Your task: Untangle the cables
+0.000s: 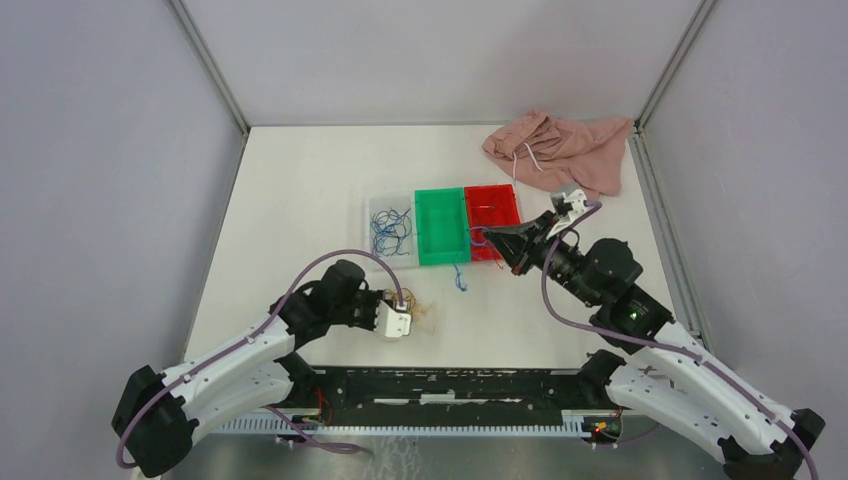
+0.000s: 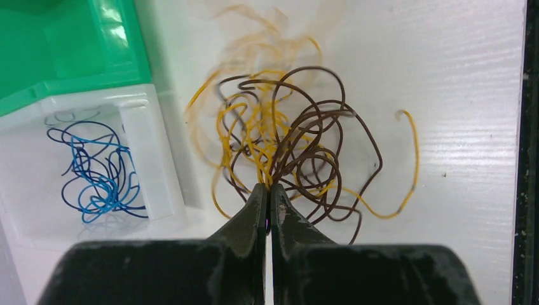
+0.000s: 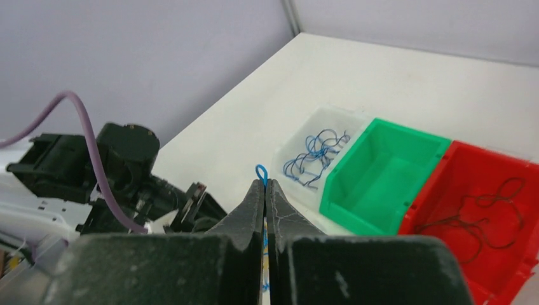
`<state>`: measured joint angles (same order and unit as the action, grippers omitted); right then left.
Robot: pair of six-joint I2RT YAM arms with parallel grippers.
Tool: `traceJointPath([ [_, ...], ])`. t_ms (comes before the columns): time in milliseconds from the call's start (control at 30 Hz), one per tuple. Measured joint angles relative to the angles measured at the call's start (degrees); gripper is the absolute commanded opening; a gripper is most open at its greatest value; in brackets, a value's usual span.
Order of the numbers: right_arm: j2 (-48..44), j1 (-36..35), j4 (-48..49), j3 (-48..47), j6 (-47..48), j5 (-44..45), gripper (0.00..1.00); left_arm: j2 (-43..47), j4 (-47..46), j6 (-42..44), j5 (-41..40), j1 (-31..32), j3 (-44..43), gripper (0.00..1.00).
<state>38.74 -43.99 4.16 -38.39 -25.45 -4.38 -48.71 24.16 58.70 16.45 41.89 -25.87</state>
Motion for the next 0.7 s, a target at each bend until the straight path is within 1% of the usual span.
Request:
traceJointPath([
  [200,1.1,2.1,-4.4,-8.5,3.5,2.6,0.0,0.5,1.3,4.1,-1.4,0.0,2.4,0.03],
  [233,1.4,2.3,-4.6,-9.8,4.1,2.9,0.0,0.7,1.5,4.8,-1.4,0.0,2.7,0.05],
  [267,1.7,2.5,-4.7,-10.8,4.4,2.9,0.0,0.8,1.5,5.1,-1.4,0.0,2.9,0.22],
  [300,2.2,2.5,-4.7,-11.6,4.5,2.7,0.0,0.9,1.5,5.1,-1.4,0.0,2.9,0.41],
  [333,2.7,2.6,-4.7,-12.5,4.6,2.3,0.0,0.9,1.4,5.2,-1.4,0.0,2.9,0.54],
  [367,3.5,2.7,-4.6,-13.2,4.6,1.8,0.0,0.9,1.5,5.3,-1.4,0.0,2.8,0.59],
  [400,4.5,2.8,-4.4,-13.7,4.6,1.2,0.0,0.9,1.5,5.4,-1.4,0.0,2.6,0.61],
  [433,5.4,2.8,-4.1,-13.8,4.5,0.6,0.0,0.9,1.7,5.2,-1.3,0.0,2.1,0.65],
  [467,6.4,2.8,-4.1,-13.8,4.5,0.0,0.0,0.9,2.3,5.2,-1.2,0.0,1.0,0.76],
  [500,7.3,2.8,-4.1,-13.8,4.3,-0.6,0.0,0.9,2.8,5.1,-1.0,0.0,-0.1,0.92],
  [533,8.2,2.8,-4.2,-13.8,4.3,-1.1,0.0,0.9,3.9,5.1,-0.5,0.0,-2.0,1.0],
  [700,11.8,2.9,-4.2,-13.8,3.1,-4.3,0.0,2.3,9.3,4.5,5.2,0.0,-11.9,0.99],
])
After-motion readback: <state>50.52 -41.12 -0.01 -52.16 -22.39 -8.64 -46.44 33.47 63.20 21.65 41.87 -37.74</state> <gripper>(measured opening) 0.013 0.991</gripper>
